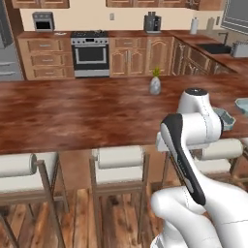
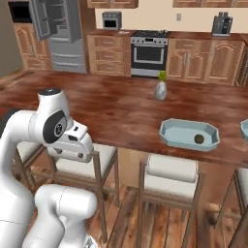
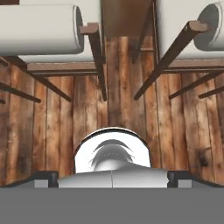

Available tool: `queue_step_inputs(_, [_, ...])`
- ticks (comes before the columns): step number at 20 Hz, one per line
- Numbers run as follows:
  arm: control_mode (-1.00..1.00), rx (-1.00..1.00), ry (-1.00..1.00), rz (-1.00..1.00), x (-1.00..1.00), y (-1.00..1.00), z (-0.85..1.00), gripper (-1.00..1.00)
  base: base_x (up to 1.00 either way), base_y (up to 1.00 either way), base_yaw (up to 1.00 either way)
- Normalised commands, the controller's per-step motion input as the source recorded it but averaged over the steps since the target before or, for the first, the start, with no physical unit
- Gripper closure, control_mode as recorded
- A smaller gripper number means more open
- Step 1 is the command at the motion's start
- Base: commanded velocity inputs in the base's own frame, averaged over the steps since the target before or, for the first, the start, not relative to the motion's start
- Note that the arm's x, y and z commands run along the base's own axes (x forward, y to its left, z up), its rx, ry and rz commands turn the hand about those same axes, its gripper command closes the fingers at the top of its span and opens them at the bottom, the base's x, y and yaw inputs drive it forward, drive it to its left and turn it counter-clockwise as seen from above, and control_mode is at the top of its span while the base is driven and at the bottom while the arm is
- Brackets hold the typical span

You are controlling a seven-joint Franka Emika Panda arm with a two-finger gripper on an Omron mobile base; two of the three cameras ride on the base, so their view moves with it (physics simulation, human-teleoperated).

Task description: Place the cold items (kiwi and peach) from the fridge in one tupperware on the dining counter. Place the warm items (hot dog and kebab skewer) in the stove area in another tupperware.

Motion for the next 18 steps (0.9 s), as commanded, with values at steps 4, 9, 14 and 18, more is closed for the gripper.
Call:
queue_step_inputs(4, [1.00, 0.00, 0.00, 0.00, 0.00, 0.00, 0.00, -1.00, -0.03, 1.00, -0.04])
queue_step_inputs(9, [1.00, 0.00, 0.00, 0.00, 0.00, 0.00, 0.00, -1.00, 0.00, 1.00, -0.07])
queue_step_inputs(14, [1.00, 0.00, 0.00, 0.00, 0.00, 0.00, 0.00, -1.00, 0.00, 1.00, -0.08])
queue_step_inputs(18, [1.00, 0.00, 0.00, 0.00, 0.00, 0.00, 0.00, -1.00, 0.00, 1.00, -0.07])
